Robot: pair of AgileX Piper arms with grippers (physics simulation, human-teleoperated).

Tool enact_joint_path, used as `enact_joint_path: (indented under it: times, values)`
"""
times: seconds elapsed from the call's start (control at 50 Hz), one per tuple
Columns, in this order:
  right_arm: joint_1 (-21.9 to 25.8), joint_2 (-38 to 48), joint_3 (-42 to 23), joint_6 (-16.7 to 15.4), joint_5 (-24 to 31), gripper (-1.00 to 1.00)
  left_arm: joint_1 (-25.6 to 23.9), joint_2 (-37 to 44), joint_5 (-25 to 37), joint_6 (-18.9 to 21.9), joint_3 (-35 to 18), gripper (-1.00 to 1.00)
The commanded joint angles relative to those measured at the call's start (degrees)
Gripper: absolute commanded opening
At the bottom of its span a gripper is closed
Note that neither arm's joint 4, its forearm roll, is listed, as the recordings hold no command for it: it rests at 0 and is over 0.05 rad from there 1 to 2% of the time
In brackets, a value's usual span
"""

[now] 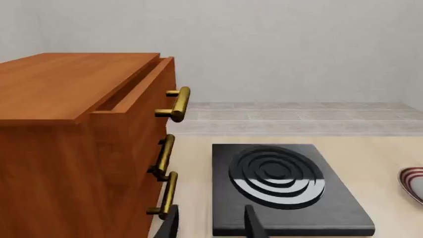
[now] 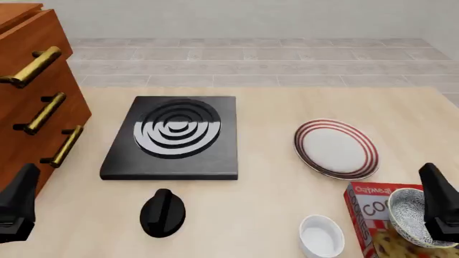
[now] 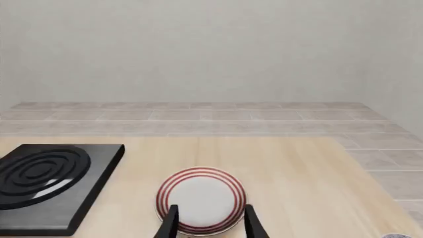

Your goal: Pick the akita bowl on the cookies box and place it on the plate.

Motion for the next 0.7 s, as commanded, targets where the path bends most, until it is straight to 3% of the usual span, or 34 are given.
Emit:
enact_joint_path:
  times: [0.02, 0.46, 0.7]
  values:
    - [0.34, -0.01, -0.33, 0.13, 0.23, 1.00, 0.00, 0.00, 0.00, 0.00, 0.00, 1.00]
    - [0.15, -0.07, 0.12, -0.03, -0.31, 1.00, 0.00, 0.00, 0.00, 0.00, 0.00, 1.00]
    - [-1.23, -0.07, 0.13, 4.62, 0.24, 1.00, 0.00, 0.00, 0.00, 0.00, 0.00, 1.00]
